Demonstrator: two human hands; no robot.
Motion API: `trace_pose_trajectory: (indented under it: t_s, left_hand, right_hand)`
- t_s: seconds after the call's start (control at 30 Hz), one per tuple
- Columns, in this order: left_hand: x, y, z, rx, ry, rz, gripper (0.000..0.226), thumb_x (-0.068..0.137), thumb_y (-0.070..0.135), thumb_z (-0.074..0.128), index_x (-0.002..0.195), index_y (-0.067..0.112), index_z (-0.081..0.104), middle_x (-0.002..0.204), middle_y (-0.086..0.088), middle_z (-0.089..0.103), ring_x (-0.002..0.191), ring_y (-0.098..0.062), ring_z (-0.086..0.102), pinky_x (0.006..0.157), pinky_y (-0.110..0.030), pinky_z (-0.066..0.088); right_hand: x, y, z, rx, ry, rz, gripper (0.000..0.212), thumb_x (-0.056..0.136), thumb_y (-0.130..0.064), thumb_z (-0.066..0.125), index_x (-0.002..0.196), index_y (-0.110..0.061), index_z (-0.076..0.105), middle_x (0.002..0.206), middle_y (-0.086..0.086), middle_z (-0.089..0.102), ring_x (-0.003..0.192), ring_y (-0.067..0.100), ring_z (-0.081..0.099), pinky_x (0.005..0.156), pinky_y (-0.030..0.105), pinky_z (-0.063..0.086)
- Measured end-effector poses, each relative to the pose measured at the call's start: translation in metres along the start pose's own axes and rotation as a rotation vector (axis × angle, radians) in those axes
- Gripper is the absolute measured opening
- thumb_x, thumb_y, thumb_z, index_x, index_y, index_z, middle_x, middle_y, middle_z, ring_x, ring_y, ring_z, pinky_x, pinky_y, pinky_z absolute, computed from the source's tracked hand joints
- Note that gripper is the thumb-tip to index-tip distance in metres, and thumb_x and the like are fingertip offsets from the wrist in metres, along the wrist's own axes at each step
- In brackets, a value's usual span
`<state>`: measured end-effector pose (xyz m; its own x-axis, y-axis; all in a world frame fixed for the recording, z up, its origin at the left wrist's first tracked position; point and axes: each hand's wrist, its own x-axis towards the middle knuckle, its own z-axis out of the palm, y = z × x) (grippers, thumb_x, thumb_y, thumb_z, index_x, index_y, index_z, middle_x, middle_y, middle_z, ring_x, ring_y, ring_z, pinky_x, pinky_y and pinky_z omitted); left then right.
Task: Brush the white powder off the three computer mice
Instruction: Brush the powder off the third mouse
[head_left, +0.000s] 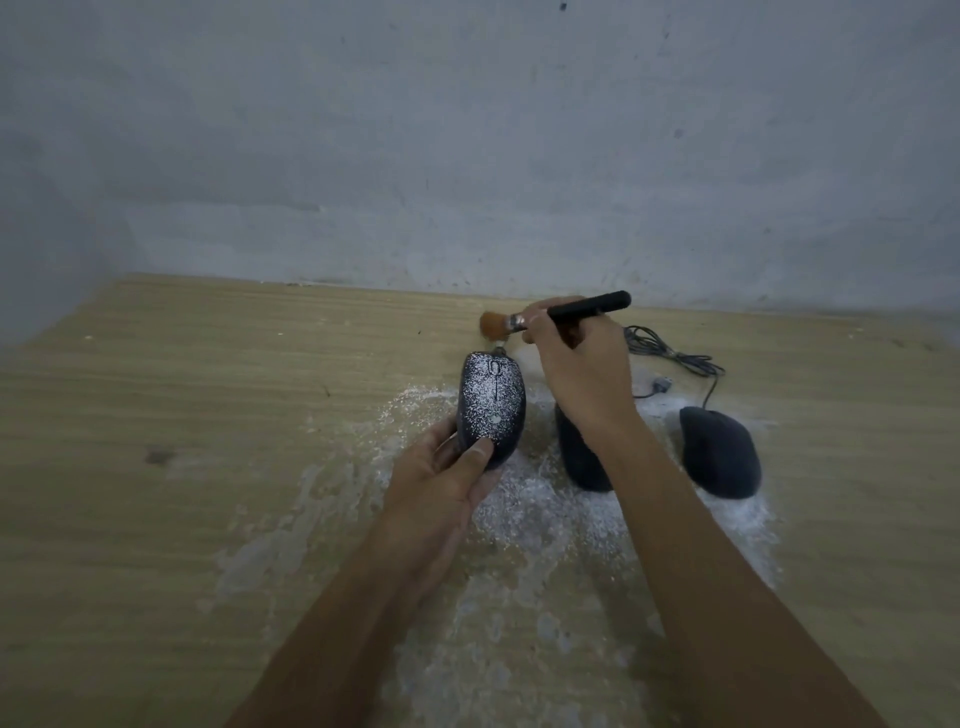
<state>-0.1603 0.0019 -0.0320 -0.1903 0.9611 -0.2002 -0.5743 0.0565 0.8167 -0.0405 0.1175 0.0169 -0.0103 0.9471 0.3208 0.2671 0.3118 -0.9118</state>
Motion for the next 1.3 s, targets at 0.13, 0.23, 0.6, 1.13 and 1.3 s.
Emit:
trace_pose_trajectory:
  t_s: [0.13,0.23,0.6,1.13,1.3]
  left_hand:
    - [-0.0006,0.0002,0.001,0.0,-0.005,0.002,0.037,0.096,-0.007,0.054,0.127,0.013,0.057,0.117,-0.004,0.073,0.106,-0.016,0.072,0.091,-0.03,0.058]
    - [-0.0012,-0.0005,0.001,0.0,-0.002,0.009,0.038,0.096,-0.007,0.054,0.128,0.013,0.057,0.115,-0.002,0.074,0.105,-0.015,0.073,0.089,-0.028,0.059]
    - [-0.0007,-0.0001,0.0018,-0.005,-0.001,0.012,0.039,0.096,-0.008,0.054,0.129,0.011,0.057,0.113,-0.003,0.075,0.105,-0.016,0.073,0.084,-0.026,0.06]
    - [0.0021,0.0035,0.0015,-0.108,0.027,-0.041,0.046,0.096,-0.008,0.053,0.141,0.0,0.048,0.128,-0.016,0.067,0.115,-0.025,0.067,0.086,-0.027,0.06]
    - [0.0024,0.0033,0.0008,-0.115,0.03,-0.035,0.044,0.096,-0.008,0.053,0.139,-0.002,0.05,0.128,-0.018,0.067,0.115,-0.026,0.067,0.083,-0.026,0.061]
  right_hand:
    - [-0.0024,-0.0013,-0.0033,-0.112,-0.037,-0.043,0.019,0.096,-0.033,0.064,0.096,-0.017,0.074,0.083,-0.003,0.073,0.074,0.009,0.067,0.06,0.024,0.047]
    - [-0.001,-0.0039,-0.0066,-0.026,0.015,-0.051,0.015,0.097,-0.032,0.064,0.095,-0.021,0.074,0.085,-0.003,0.074,0.068,0.005,0.063,0.06,0.021,0.046]
    - [-0.0066,-0.003,-0.0037,-0.139,-0.089,-0.107,0.018,0.097,-0.032,0.063,0.096,-0.019,0.075,0.075,-0.01,0.068,0.059,-0.002,0.059,0.053,0.013,0.04]
    - [-0.0045,-0.0028,-0.0096,-0.101,0.049,-0.098,0.017,0.097,-0.032,0.062,0.089,-0.019,0.069,0.069,-0.01,0.061,0.056,-0.004,0.056,0.05,0.011,0.039]
    - [-0.0077,-0.0015,-0.0069,-0.148,0.013,-0.117,0.018,0.096,-0.032,0.062,0.086,-0.018,0.066,0.071,-0.007,0.061,0.058,-0.002,0.055,0.051,0.012,0.041]
